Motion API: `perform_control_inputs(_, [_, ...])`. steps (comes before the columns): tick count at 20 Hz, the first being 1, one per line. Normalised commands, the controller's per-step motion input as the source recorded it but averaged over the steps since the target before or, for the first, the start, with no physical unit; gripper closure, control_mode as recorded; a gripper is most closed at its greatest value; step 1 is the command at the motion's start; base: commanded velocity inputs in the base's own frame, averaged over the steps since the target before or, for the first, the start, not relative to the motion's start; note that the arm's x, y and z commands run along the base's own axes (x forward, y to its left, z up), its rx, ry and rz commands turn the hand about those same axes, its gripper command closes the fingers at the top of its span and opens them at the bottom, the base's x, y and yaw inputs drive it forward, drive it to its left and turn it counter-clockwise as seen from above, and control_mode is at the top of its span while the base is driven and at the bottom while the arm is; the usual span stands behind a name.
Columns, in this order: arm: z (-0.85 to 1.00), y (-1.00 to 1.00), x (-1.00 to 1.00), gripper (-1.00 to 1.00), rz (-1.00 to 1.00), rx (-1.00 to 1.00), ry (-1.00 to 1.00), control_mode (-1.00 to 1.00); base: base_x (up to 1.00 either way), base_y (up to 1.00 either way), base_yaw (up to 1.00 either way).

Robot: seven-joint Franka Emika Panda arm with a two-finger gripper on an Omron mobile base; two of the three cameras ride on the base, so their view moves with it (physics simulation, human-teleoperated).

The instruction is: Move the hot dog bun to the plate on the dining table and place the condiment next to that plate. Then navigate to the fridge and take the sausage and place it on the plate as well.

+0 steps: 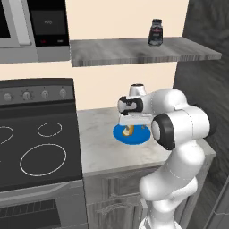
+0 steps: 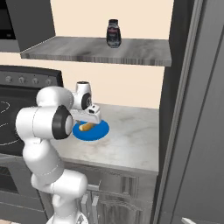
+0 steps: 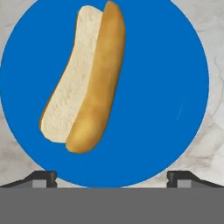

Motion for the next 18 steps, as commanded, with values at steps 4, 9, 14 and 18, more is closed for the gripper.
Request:
perform_control_inputs(4, [-0.21, 0.0, 0.36, -1.0, -0.05, 0.02, 0.08, -1.0, 0.0, 0.0, 0.0])
perform_control_inputs(9, [-0.18, 0.0, 0.28, -1.0, -0.05, 0.03, 0.03, -1.0, 0.0, 0.0, 0.0])
perform_control_inputs(14, [-0.2, 0.0, 0.27, -1.0, -0.05, 0.03, 0.02, -1.0, 0.0, 0.0, 0.0])
perform_control_inputs(18, [-0.26, 0.01, 0.18, -1.0, -0.04, 0.0, 0.03, -1.0, 0.0, 0.0, 0.0])
